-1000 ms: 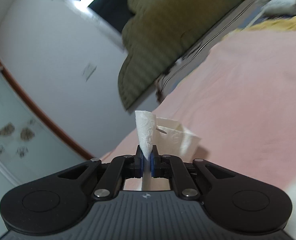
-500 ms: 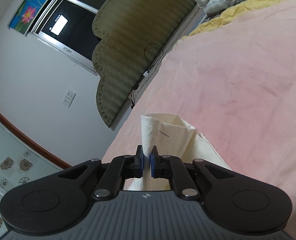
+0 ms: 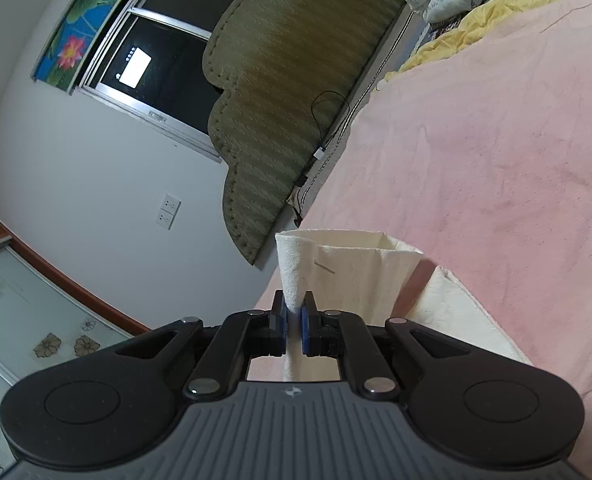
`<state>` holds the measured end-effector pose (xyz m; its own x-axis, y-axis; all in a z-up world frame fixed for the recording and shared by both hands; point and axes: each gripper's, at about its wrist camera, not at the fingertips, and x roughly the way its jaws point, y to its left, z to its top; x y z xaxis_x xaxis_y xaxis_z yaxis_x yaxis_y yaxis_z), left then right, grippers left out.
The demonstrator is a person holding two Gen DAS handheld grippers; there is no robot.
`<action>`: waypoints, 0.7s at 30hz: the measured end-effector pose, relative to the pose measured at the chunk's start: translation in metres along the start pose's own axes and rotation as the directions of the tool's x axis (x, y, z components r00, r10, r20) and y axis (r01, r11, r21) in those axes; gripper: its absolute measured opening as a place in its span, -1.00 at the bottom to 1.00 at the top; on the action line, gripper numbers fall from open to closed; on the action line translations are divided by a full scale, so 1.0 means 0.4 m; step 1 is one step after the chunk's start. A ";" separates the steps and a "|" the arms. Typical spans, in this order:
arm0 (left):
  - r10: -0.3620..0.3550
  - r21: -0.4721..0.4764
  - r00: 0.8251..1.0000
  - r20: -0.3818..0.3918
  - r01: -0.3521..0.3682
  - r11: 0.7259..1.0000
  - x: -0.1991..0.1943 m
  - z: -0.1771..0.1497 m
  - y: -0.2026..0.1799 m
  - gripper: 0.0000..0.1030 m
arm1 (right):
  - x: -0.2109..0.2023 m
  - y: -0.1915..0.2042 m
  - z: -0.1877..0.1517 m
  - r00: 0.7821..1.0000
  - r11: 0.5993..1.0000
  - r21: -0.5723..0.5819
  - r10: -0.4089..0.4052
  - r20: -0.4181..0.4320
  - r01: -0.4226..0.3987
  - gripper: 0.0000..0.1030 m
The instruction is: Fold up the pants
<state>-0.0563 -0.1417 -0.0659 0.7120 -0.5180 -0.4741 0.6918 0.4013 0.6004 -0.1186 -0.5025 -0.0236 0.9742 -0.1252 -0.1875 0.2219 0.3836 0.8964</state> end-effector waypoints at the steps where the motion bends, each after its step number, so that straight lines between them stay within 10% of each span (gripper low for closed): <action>1: -0.006 -0.007 1.000 -0.012 0.006 1.000 0.007 -0.002 0.001 -0.19 | 0.002 -0.002 0.001 1.000 1.000 0.007 0.002 -0.002 -0.002 -0.86; 6: -0.058 -0.104 0.998 -0.026 0.055 0.993 0.008 -0.005 0.043 -0.82 | 0.016 0.004 0.009 1.000 1.000 0.011 -0.007 -0.011 0.007 -0.86; 11: -0.014 -0.217 0.999 0.040 0.022 0.976 -0.034 0.023 0.123 -0.92 | -0.037 0.064 0.006 0.998 0.993 -0.115 0.040 0.040 -0.035 -0.86; 21: -0.170 -0.146 0.985 -0.001 0.168 0.975 -0.049 -0.035 0.060 -0.91 | -0.125 -0.100 -0.089 0.956 0.956 -0.059 -0.291 -0.041 0.289 -0.86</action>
<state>-0.0521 -0.1112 -0.0512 0.5839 -0.5779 -0.5702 0.8118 0.4142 0.4116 -0.1746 -0.4790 -0.0643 0.8681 -0.1942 -0.4569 0.4959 0.3842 0.7788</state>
